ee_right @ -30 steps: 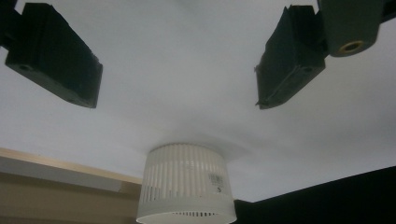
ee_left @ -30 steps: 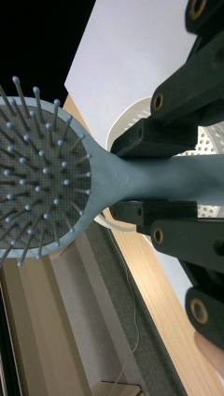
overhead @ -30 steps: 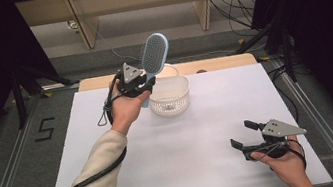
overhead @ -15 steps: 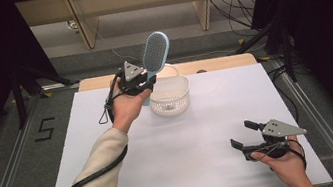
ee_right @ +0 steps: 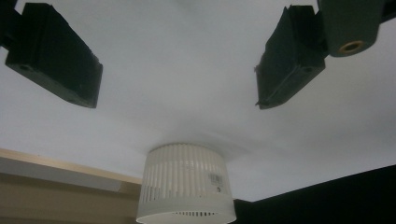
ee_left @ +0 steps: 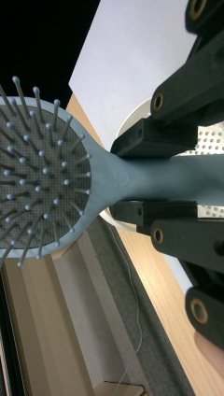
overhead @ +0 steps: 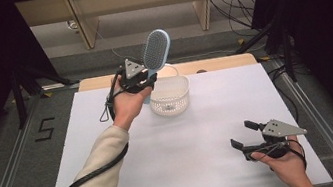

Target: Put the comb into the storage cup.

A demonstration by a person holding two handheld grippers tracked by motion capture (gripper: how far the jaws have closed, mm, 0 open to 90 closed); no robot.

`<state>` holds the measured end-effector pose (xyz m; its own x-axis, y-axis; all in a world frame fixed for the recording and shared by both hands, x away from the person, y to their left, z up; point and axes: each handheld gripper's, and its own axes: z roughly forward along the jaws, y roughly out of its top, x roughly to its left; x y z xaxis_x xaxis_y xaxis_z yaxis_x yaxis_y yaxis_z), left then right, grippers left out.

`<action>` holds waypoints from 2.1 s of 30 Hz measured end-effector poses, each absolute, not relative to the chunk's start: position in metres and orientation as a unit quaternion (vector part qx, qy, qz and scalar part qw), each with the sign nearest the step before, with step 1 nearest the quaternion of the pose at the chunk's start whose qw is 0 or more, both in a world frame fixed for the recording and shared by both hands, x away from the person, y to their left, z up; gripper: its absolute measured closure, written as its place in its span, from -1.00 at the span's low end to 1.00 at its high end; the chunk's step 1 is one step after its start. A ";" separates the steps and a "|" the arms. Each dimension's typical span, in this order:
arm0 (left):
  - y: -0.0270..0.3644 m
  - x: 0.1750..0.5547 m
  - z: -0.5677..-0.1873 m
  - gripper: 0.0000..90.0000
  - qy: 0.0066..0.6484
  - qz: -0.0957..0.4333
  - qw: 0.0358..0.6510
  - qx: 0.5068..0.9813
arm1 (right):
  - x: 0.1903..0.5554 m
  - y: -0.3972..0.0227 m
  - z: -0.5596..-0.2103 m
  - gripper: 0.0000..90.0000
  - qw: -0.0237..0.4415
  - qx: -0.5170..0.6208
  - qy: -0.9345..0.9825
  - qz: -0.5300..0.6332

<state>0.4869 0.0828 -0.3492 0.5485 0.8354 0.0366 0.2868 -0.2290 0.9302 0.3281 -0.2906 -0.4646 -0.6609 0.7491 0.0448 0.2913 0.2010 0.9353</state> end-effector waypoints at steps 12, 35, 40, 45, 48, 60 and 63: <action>0.081 0.490 -0.346 0.56 0.384 0.281 0.490 0.730 | 0.328 -0.291 -0.464 -0.66 0.218 0.349 0.745 0.525; 0.078 0.498 -0.345 0.56 0.384 0.282 0.491 0.729 | 0.327 -0.292 -0.464 -0.66 0.217 0.349 0.745 0.526; 0.078 0.499 -0.345 0.56 0.384 0.282 0.492 0.729 | 0.327 -0.292 -0.464 -0.66 0.218 0.348 0.745 0.526; 0.077 0.501 -0.344 0.56 0.383 0.283 0.492 0.729 | 0.327 -0.292 -0.464 -0.66 0.218 0.348 0.745 0.526; 0.076 0.501 -0.345 0.56 0.384 0.283 0.493 0.728 | 0.327 -0.292 -0.464 -0.66 0.217 0.349 0.744 0.527; 0.075 0.505 -0.345 0.56 0.383 0.283 0.492 0.729 | 0.327 -0.292 -0.465 -0.66 0.216 0.350 0.742 0.529; 0.075 0.506 -0.345 0.56 0.384 0.283 0.491 0.729 | 0.327 -0.292 -0.465 -0.66 0.217 0.350 0.743 0.528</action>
<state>0.5060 0.0750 -0.3454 0.5447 0.8378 0.0360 0.2820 -0.2234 0.9330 0.3273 -0.2919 -0.4645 -0.6613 0.7486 0.0476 0.2903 0.1969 0.9365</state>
